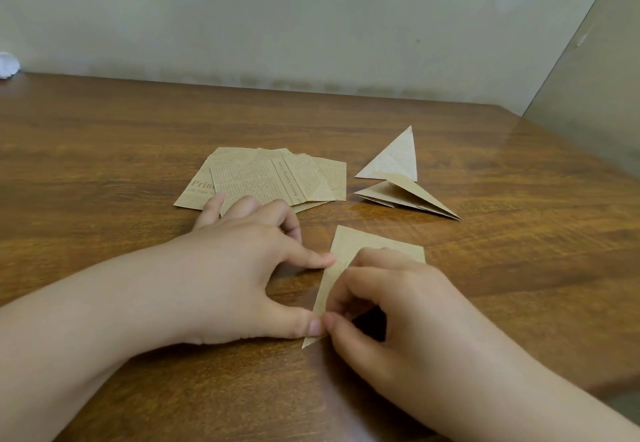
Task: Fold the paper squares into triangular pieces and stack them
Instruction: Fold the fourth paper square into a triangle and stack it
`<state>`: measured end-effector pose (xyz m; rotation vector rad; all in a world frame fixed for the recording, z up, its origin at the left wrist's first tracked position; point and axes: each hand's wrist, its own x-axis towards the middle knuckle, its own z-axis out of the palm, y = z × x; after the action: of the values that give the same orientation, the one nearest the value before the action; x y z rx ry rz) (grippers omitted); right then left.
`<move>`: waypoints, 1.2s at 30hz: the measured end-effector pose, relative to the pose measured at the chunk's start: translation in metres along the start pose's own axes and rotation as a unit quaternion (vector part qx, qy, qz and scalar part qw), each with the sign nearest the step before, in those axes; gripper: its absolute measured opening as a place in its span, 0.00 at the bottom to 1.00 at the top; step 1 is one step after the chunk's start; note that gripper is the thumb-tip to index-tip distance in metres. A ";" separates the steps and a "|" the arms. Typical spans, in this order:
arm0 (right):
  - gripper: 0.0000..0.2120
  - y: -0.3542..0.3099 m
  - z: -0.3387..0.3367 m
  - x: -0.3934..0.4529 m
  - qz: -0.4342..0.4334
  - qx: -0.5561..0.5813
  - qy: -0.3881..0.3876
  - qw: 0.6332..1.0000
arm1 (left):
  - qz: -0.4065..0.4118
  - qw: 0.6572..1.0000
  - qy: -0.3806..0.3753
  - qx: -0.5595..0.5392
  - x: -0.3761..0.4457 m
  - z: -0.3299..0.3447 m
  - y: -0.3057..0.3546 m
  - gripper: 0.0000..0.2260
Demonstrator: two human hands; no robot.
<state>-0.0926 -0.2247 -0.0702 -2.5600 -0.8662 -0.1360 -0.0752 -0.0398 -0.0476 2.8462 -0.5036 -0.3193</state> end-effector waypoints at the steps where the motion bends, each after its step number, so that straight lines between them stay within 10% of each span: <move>1: 0.08 0.000 0.001 0.000 0.001 0.005 -0.003 1.000 | 0.001 1.000 -0.004 -0.002 0.000 0.000 0.000 0.30; 36: 0.06 0.040 -0.035 -0.002 0.078 0.013 -0.036 0.996 | -0.003 0.999 -0.052 -0.001 -0.001 -0.003 -0.003 0.28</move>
<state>-0.0687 -0.2696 -0.0538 -2.6106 -0.6844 0.0142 -0.0747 -0.0359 -0.0459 2.8403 -0.5144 -0.4694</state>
